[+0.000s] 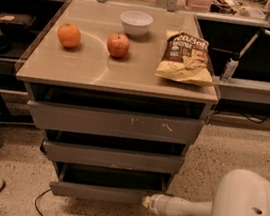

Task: Close bottom drawer

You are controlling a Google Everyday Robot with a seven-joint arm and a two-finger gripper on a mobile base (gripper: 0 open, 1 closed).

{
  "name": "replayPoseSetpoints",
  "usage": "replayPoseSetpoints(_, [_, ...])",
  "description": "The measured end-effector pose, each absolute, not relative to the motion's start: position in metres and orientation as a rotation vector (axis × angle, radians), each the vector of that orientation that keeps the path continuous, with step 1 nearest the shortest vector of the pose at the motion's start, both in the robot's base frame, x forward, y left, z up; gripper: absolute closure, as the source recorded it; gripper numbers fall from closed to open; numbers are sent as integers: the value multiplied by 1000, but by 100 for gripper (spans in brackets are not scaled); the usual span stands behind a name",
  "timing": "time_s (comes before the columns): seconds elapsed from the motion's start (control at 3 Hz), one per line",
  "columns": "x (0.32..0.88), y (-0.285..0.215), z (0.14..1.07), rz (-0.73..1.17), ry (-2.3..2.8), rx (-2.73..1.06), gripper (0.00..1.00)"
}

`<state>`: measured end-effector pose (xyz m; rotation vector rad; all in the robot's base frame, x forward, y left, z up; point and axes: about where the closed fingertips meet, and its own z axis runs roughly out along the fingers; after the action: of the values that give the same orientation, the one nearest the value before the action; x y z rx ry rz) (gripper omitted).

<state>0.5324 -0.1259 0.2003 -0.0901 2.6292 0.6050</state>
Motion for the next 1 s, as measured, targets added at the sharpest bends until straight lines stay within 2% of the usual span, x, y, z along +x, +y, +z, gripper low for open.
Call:
replayPoseSetpoints(0.67, [594,-128,199,477,2543,-42,100])
replayPoseSetpoints(1.0, [594,-127,199,476,2543,-43,100])
